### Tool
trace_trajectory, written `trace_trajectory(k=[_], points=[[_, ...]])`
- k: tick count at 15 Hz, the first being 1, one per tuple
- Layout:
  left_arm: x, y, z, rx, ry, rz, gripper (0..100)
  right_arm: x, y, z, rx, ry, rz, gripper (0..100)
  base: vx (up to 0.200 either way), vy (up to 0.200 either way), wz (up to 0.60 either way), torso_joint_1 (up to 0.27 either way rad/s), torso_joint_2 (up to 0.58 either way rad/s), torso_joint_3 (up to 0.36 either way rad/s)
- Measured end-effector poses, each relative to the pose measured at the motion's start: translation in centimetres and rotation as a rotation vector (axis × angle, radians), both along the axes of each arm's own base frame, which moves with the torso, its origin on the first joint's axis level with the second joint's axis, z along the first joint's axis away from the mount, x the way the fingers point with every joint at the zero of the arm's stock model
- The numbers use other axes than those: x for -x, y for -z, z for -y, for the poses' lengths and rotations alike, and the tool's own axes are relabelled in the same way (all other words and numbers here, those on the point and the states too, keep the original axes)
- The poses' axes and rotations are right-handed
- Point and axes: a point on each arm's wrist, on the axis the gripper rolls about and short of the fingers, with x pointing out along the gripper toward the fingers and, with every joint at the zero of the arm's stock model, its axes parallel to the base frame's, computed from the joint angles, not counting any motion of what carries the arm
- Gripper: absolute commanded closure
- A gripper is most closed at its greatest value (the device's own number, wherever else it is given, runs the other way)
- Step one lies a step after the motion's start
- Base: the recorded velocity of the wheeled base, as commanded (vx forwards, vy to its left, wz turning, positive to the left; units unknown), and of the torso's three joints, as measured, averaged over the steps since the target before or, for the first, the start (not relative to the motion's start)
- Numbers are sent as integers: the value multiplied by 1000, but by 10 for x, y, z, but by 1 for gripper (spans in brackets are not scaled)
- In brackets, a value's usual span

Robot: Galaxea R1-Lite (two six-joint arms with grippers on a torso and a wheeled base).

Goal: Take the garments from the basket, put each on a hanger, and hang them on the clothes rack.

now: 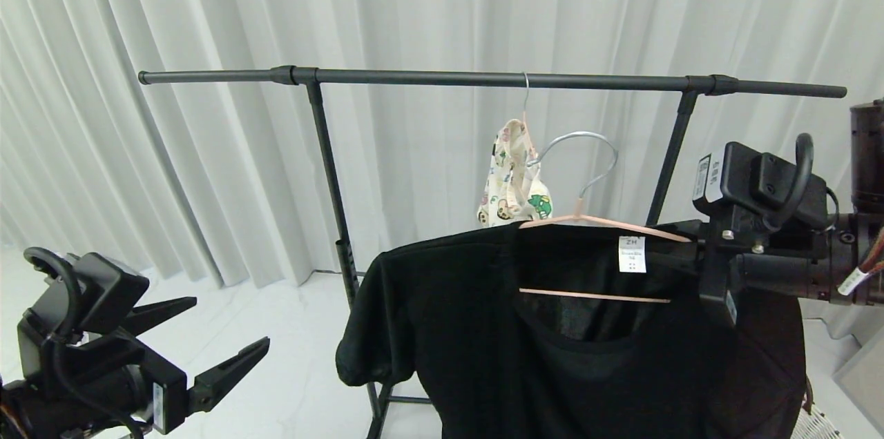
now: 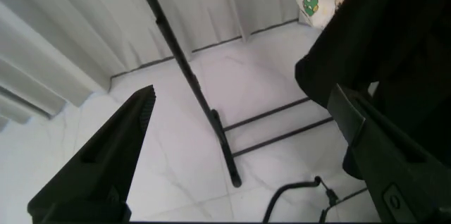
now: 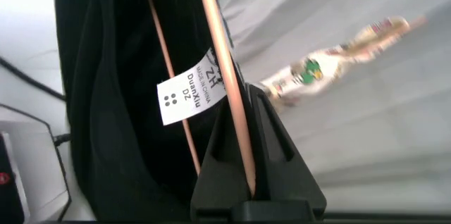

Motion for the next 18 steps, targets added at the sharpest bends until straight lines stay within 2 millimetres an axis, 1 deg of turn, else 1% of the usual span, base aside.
trace_trajectory(k=[3,5,7,11,14,18], points=[[0,-7,-4,14,-40,26,0,9,10,13,-4,94,-48,100,0,0,0,0,0,0],[-2,-10,-9,28,-85,33,0,19,18,23,-28,177,-105,100,0,0,0,0,0,0],[-4,-10,-17,10,-199,30,0,33,29,33,-31,248,-141,100,0,0,0,0,0,0],[-7,-8,-24,10,-264,16,0,59,50,57,49,385,-195,100,0,0,0,0,0,0],[-7,-10,-24,53,-284,10,0,72,55,77,43,550,-256,100,0,0,0,0,0,0],[-7,-11,-25,46,-320,14,0,91,61,98,48,728,-317,100,0,0,0,0,0,0]])
